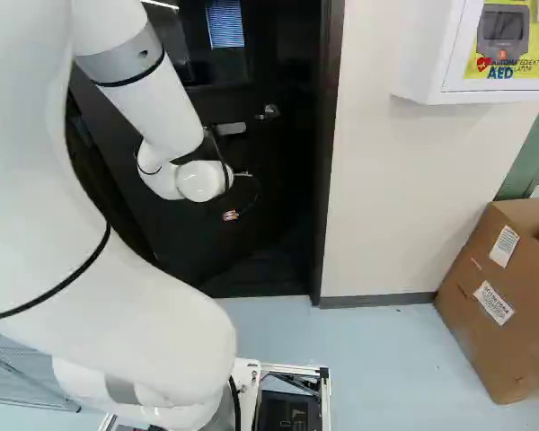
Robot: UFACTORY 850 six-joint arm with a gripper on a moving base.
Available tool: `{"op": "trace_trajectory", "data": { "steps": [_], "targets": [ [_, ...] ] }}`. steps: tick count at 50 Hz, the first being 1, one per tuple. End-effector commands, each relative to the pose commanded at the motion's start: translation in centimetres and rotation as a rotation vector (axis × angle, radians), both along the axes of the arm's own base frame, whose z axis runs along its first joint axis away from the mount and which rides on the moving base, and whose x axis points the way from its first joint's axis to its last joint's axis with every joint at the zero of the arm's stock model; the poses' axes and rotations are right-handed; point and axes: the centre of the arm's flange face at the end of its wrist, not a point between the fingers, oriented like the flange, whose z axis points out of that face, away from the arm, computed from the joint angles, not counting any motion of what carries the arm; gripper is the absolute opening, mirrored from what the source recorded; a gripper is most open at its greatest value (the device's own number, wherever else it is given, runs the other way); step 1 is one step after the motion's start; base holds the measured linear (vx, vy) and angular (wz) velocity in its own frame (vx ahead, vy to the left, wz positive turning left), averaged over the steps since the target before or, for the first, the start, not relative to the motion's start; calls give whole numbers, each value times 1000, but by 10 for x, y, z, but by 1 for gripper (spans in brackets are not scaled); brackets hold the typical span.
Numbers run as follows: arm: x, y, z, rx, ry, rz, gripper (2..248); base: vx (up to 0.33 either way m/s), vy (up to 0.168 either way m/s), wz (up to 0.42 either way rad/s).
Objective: Open the door and move inside
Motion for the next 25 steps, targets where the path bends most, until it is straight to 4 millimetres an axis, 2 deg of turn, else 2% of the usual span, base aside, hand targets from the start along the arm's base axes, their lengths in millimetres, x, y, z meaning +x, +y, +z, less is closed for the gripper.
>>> {"op": "trace_trajectory", "data": {
  "steps": [25],
  "targets": [
    [0, 0, 0, 0, 0, 0, 247, 121, 76, -24]
  ]
}}
